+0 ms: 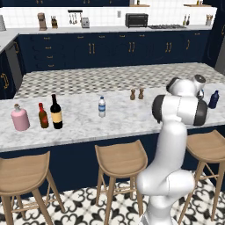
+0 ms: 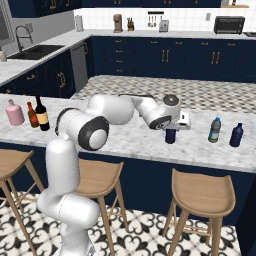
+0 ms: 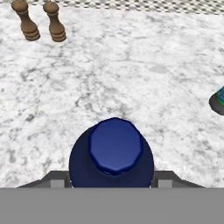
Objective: Move the plastic bottles in the middle to the plastics group, and the glass bottles in the middle to the glass group.
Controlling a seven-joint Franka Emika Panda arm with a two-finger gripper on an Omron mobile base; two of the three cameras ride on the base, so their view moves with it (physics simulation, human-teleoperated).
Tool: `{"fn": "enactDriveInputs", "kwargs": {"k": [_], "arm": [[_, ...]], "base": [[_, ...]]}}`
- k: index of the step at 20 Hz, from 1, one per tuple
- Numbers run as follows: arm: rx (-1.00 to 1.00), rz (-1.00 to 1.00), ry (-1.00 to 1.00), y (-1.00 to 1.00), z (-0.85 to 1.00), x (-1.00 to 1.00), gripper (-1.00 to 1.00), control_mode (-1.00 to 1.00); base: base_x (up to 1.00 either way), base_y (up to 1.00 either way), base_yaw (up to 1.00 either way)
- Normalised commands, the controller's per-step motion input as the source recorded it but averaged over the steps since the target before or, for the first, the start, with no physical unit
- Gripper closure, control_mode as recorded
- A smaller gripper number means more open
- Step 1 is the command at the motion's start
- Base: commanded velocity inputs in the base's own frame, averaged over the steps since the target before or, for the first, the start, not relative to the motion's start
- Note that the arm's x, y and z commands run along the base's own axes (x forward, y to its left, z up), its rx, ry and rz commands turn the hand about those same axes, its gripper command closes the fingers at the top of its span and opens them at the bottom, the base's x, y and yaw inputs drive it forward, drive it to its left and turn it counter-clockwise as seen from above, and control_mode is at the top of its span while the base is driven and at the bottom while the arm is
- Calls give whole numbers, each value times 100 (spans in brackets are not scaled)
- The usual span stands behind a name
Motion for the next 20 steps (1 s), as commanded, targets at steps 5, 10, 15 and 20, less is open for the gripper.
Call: {"fn": "enactDriveInputs", "kwargs": {"k": [5,10,15,20], "arm": [[0,-2,0,-76,8,0,100,-100],[0,0,0,-55,0,-9,100,-100],[0,0,0,-33,-1,0,100,-100],[-2,0,0,-26,0,0,100,-100]], "base": [[0,0,0],[0,0,0],[0,0,0],[0,0,0]]}}
